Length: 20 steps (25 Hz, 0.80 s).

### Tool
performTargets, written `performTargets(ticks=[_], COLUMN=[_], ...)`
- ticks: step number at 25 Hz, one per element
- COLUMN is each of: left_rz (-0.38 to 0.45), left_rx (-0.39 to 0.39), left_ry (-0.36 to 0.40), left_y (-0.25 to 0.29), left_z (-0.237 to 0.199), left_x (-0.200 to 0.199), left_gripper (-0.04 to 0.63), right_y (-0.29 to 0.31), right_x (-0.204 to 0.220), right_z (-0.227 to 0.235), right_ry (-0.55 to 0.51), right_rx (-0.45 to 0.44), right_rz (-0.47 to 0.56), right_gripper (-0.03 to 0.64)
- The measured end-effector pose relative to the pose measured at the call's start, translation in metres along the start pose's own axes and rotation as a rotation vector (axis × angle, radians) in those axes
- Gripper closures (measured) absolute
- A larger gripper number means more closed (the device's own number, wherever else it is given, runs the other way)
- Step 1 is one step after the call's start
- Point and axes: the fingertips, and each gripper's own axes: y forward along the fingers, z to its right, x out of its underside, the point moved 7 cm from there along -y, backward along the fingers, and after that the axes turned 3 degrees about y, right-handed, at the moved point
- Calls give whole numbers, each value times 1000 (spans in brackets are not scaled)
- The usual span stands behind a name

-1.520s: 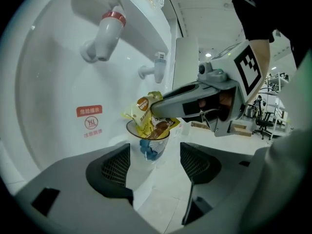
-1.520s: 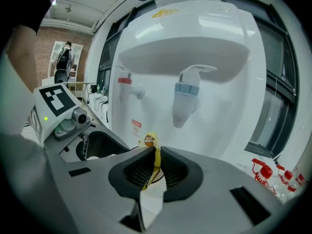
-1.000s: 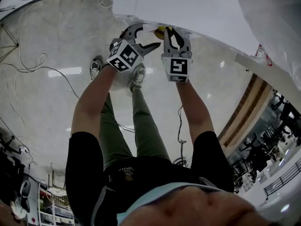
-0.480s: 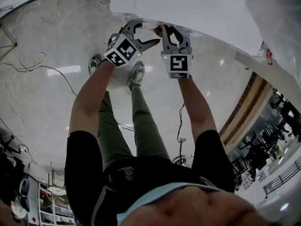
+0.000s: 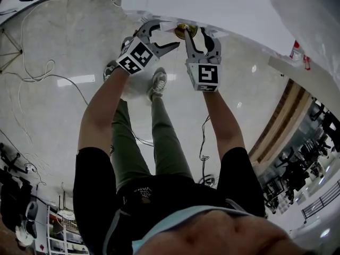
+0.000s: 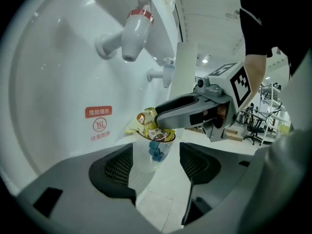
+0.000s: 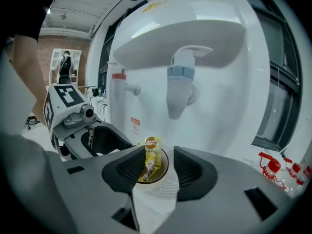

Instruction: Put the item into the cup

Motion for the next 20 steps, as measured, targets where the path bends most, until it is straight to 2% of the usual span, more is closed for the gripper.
performTargets(ticks=[11,15,18,20], left_rz=[-13,-17,-21,-18], left_rx=[7,29,52,62], left_ry=[-34,-24,-5,13], left_y=[-36,-54,-70,-81], left_z=[19,31,41,48], left_x=[-17,-40,-63,-80], left_gripper=[275,275,278,307], right_y=[-43,-66,-87,-102], right_x=[-8,-20,-36,-49], right_z=[-6,-10,-14,-15], right_ry=[147,177,189,203], right_rx=[100,130,158,180], right_rz=[-37,-52,-55,-47], right_gripper=[453,454,487,513])
